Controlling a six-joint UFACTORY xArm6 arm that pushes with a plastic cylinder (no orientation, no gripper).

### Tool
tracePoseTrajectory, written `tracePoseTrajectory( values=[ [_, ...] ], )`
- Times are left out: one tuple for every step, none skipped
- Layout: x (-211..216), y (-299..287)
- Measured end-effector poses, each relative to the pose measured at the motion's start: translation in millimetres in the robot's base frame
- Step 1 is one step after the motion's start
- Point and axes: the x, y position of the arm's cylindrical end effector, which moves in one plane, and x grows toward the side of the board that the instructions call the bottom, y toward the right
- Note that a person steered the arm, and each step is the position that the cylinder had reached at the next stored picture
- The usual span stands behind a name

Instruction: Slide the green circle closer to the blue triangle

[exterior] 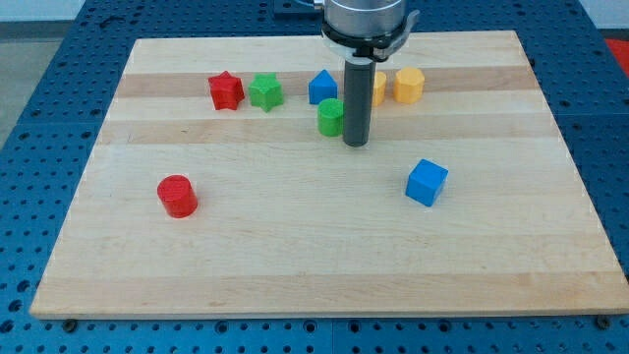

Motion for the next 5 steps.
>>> tracePoseTrajectory(
  values=[
    [-6.6,0.0],
    [-18.5,0.0],
    [-24.2,-0.5],
    [-24.3,-14.2],
    [-24.3,-19.4]
  ],
)
